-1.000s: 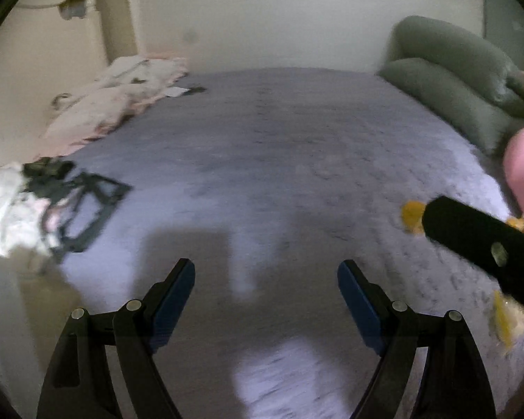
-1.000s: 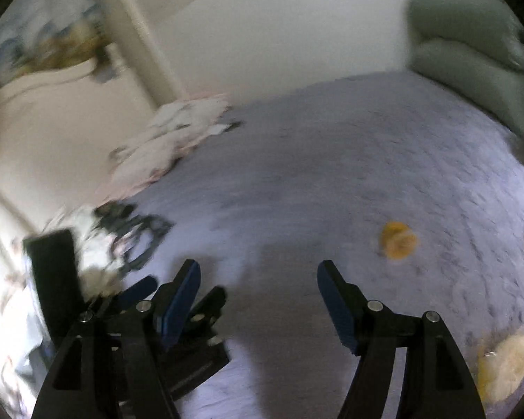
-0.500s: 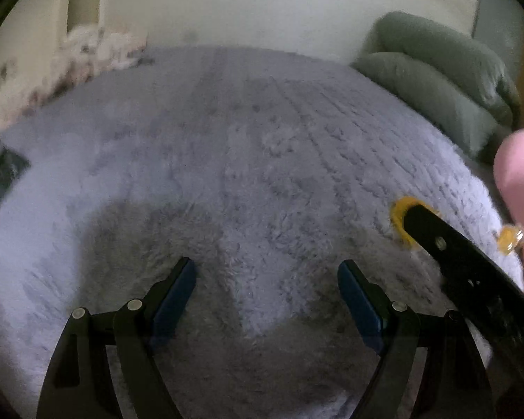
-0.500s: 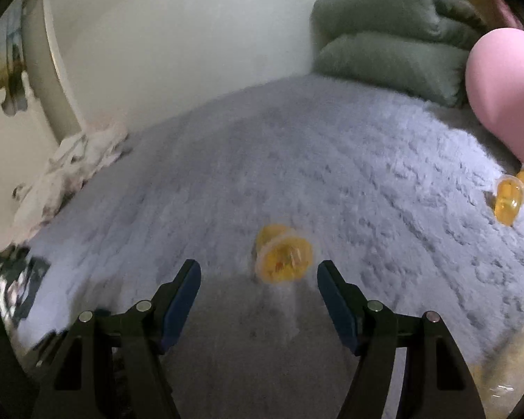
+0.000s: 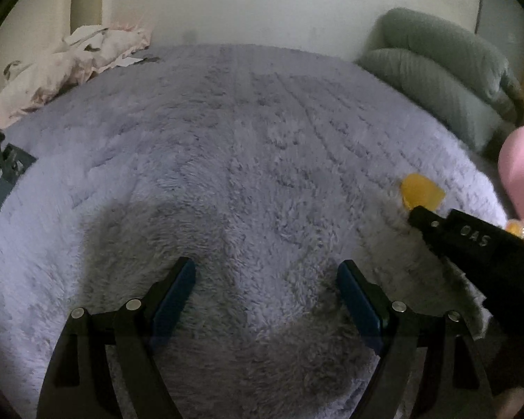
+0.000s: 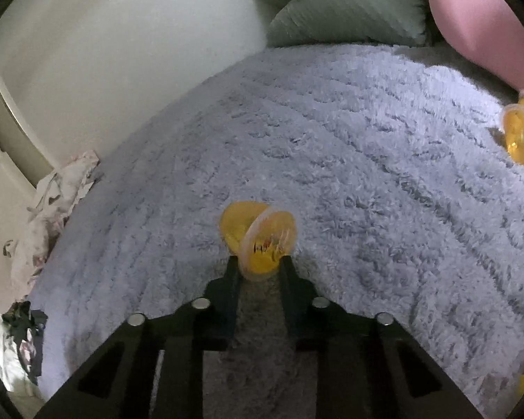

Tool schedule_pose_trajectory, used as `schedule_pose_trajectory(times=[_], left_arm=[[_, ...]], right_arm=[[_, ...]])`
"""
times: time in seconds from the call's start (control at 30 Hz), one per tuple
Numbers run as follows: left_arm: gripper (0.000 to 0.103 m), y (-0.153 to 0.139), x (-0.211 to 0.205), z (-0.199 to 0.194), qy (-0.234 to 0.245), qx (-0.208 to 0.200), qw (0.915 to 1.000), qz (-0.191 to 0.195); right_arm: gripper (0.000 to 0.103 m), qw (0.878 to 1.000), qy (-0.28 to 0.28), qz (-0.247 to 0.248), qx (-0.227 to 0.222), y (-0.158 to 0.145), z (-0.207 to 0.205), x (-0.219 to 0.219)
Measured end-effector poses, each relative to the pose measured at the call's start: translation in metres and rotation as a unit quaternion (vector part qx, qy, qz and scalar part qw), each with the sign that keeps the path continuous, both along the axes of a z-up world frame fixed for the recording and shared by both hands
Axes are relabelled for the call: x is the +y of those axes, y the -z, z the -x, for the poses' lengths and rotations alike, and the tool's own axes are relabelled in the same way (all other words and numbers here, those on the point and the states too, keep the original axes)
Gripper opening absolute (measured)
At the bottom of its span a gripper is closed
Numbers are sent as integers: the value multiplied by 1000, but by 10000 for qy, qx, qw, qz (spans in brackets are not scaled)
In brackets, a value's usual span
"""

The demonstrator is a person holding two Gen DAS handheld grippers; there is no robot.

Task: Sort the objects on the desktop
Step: 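Grasp a yellow jelly cup with the left tool while the right tool grasps the bread bun bag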

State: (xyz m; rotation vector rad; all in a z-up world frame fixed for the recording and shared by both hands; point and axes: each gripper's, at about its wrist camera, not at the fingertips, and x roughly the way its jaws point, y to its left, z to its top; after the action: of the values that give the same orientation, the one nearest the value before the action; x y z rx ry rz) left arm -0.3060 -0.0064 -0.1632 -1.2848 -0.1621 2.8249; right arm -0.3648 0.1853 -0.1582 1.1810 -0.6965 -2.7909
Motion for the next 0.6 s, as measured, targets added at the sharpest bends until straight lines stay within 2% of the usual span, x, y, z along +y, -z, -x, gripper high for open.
schedule_pose_trajectory(times=[0.13, 0.27, 0.47, 0.57, 0.6], left_arm=[[85, 4, 5, 6, -5, -90, 9994, 320], [86, 6, 8, 8, -9, -129, 9988, 472], [86, 6, 10, 7, 14, -114, 9984, 562], [86, 6, 13, 7, 57, -91, 9979, 635], [86, 5, 15, 6, 89, -64, 9979, 633]], right_arm=[[6, 9999, -82, -53, -88, -7, -19, 0], [6, 9984, -342, 150, -431, -22, -32, 4], [6, 9994, -279, 115, -146, -62, -60, 37], [10, 9997, -203, 159, 29, -72, -71, 51], [19, 9996, -222, 160, 47, -72, -67, 50]])
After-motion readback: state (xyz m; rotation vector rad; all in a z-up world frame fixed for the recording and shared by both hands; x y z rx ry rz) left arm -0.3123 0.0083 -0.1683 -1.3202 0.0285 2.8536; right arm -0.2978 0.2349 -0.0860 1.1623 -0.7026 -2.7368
